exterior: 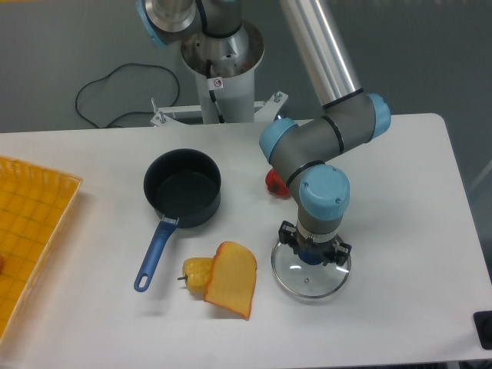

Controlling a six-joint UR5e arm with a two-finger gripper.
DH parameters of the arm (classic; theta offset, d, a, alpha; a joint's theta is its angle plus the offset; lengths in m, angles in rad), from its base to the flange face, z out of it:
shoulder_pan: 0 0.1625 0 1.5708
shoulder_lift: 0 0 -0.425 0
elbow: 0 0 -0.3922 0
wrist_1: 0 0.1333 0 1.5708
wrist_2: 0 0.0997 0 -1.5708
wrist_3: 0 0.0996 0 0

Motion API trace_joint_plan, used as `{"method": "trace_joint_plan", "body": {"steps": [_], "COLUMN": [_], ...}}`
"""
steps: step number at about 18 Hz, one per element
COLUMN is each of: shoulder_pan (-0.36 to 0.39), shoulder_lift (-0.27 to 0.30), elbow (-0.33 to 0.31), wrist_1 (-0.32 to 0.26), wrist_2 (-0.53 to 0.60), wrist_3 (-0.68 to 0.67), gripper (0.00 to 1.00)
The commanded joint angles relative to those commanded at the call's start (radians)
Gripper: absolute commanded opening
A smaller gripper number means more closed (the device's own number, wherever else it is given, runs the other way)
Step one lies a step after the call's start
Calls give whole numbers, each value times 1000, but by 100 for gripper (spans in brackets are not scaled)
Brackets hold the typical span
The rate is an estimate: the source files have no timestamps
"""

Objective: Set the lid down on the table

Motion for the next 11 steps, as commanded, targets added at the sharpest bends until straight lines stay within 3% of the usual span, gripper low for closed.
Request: {"method": "trace_joint_plan", "body": {"steps": [11], "shoulder_pan": [-5], "shoulder_lift": [-12], "elbow": [0], "wrist_1": [2], "wrist_2": [-2], "wrist_3": [0], "gripper": [45]}}
